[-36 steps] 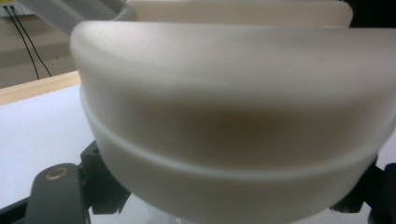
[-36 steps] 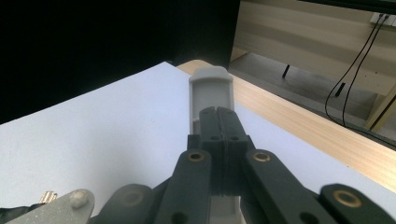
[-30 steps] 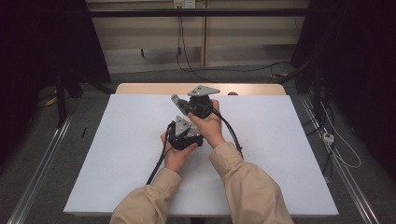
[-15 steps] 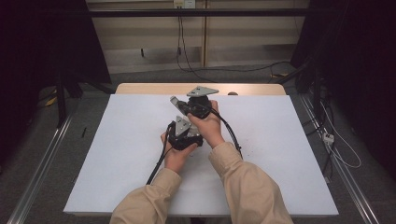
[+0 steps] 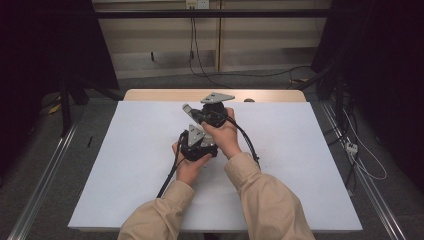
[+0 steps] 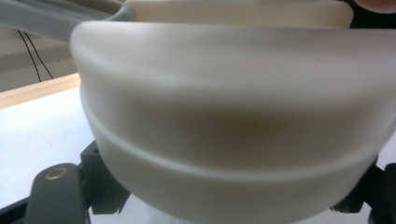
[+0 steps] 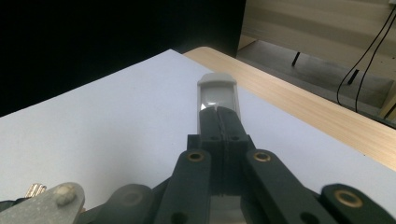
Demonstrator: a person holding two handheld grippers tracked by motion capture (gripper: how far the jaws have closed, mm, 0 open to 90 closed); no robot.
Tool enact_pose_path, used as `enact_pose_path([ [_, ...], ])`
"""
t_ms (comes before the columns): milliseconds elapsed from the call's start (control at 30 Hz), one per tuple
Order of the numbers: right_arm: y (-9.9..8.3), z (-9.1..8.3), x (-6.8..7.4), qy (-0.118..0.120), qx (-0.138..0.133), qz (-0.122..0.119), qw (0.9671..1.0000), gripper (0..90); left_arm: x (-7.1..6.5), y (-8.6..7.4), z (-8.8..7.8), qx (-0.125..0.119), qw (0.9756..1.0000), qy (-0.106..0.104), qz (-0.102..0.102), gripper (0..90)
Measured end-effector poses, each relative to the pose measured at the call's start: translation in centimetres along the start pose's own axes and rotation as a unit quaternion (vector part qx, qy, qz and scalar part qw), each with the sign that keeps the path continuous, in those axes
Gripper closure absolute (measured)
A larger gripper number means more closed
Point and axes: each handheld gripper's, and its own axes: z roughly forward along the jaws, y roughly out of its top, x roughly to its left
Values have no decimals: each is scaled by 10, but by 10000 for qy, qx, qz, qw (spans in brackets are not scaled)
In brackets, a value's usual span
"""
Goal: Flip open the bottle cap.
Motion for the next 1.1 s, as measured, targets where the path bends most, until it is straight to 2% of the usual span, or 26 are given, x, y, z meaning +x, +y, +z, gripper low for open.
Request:
enact_pose_path([
  [333, 1, -7, -2, -91, 20, -93, 9999, 900, -1, 0, 0, -29, 10000, -58, 47, 185],
  [600, 0, -12, -4, -96, 26, -53, 9999, 900, 2, 0, -1, -80, 9998, -152, -65, 180],
  [733, -1, -14, -5, -102, 30, -25, 9999, 900, 3, 0, -2, -68, 9997, -201, -113, 143],
  [833, 0, -16, -5, -125, 2, -4, 9999, 900, 3, 0, -3, -5, 9998, -178, -13, 137],
  [967, 0, -19, -6, -154, -18, -7, 9999, 894, 3, 0, -3, 41, 9999, -113, -3, 117],
  [1100, 0, -22, -6, -171, -23, -26, 9998, 882, 4, -1, -4, 69, 9998, -121, -134, 96],
])
